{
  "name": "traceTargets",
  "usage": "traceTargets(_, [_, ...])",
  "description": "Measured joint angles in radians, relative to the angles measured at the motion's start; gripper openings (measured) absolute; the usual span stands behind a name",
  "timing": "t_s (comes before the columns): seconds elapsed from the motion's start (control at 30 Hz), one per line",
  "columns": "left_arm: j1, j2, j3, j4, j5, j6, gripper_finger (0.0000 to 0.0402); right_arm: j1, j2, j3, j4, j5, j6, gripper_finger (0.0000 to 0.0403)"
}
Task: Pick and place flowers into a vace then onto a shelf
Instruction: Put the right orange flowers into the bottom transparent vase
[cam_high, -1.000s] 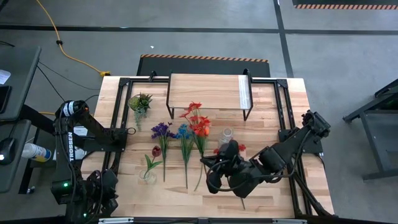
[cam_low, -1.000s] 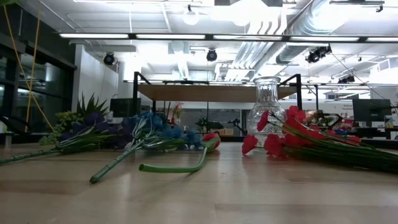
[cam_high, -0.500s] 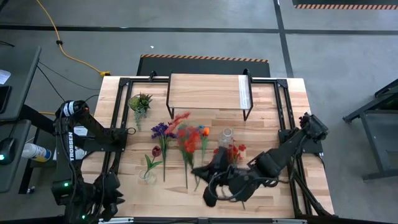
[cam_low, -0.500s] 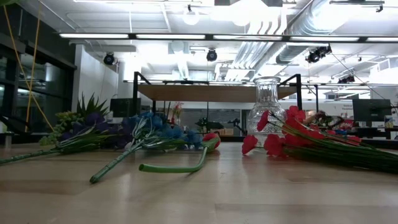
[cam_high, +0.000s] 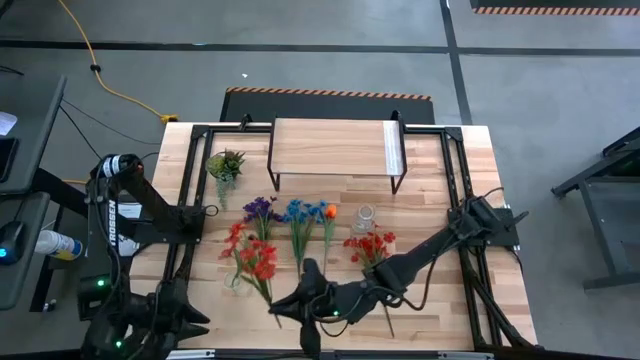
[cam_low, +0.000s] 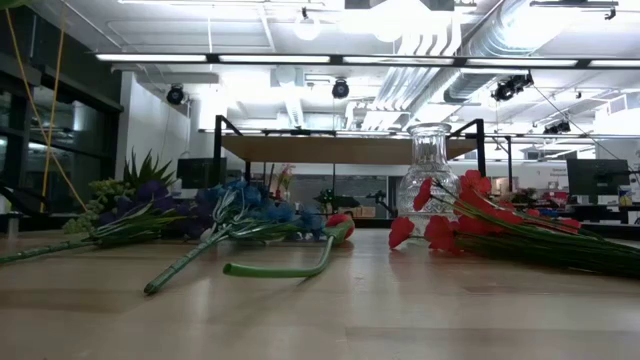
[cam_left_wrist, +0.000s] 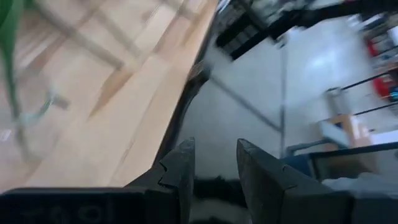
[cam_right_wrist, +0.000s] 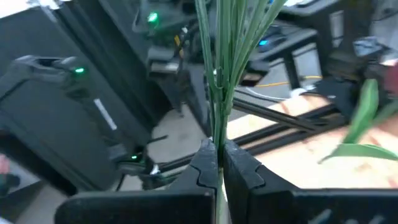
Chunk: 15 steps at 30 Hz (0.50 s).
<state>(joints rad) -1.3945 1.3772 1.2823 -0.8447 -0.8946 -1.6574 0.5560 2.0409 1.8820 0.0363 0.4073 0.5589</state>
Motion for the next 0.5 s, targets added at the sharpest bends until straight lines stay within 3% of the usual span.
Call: traceTargets(0.5, [0.015,-0.059,0.000,0.240,-0.378,0.451,0.0152,-0.019,0.035,0.000,0.219,-0.088,-0.093,0.0000])
